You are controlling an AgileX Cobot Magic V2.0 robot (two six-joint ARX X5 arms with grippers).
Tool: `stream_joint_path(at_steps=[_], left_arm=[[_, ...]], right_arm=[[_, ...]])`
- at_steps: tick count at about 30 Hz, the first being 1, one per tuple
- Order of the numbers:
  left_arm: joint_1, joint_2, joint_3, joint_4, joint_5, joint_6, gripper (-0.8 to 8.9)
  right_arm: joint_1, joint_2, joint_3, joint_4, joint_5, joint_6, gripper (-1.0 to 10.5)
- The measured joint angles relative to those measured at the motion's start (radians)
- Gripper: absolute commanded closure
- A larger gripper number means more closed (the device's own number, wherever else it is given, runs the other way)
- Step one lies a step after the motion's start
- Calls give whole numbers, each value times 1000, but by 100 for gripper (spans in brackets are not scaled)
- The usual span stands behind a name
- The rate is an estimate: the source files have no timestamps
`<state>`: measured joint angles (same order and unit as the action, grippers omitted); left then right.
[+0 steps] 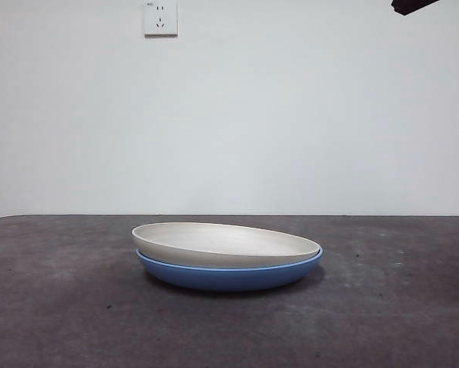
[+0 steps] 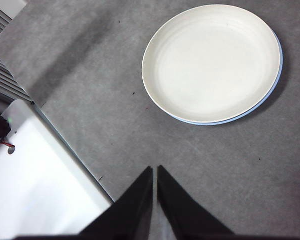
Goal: Pick up the white plate, put it on the blue plate, put it on desk
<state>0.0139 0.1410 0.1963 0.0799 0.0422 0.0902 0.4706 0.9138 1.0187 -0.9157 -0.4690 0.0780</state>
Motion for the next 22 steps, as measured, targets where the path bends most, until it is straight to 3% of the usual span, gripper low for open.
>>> stream_joint_path(at_steps=[22], left_arm=[[1, -136, -164, -195, -32, -1, 805]], right_arm=[[0, 0, 0, 0, 0, 0, 939]])
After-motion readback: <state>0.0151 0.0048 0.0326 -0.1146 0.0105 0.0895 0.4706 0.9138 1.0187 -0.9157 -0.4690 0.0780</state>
